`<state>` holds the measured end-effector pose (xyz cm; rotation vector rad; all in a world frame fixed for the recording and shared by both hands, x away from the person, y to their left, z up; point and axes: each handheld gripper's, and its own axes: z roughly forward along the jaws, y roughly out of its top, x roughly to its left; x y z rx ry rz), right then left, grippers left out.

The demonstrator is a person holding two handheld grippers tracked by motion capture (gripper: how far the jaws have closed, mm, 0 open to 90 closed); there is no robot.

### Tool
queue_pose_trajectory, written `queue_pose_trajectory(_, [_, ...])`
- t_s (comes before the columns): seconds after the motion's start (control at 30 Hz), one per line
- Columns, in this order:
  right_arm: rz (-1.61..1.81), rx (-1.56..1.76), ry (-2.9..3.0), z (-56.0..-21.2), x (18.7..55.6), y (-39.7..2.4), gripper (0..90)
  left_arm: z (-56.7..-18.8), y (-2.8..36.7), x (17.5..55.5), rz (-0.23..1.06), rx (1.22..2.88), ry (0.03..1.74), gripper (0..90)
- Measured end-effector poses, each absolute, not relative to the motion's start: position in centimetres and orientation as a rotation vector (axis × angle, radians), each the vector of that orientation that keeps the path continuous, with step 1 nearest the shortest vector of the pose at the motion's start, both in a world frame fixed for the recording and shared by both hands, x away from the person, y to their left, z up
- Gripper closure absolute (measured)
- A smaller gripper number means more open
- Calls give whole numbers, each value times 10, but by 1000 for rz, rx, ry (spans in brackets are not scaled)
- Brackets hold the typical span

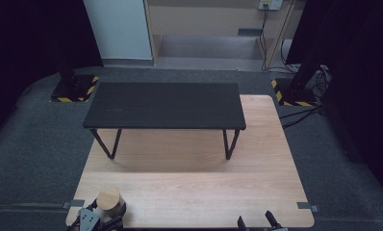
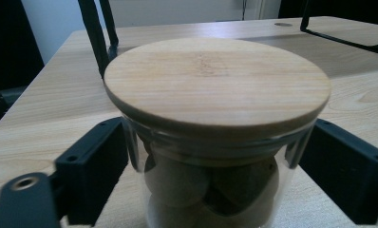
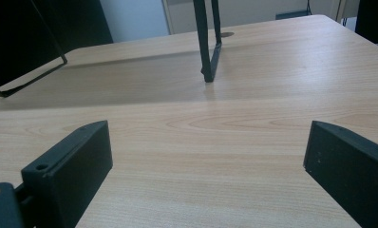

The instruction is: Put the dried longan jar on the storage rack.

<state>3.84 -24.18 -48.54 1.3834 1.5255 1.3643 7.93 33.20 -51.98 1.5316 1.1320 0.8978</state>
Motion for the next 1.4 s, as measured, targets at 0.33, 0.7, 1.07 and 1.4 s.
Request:
queue_pose_trajectory(0.33, [1364, 1386, 1522, -484, 38, -242, 25, -511, 334, 81, 893, 1549, 1141, 242])
queue_pose_trajectory(0.7, [1395, 1346, 1535, -478, 41, -234, 26, -454, 350, 79, 845, 1554, 1123, 243])
queue_pose_trajectory(1.07, [1400, 1344, 1527, -473, 40, -232, 29, -407, 361, 89, 824, 1522, 1091, 243])
queue_pose_trajectory(1.4, [1405, 1338, 1529, -470, 41, -229, 30, -354, 367, 114, 821, 1523, 1029, 242])
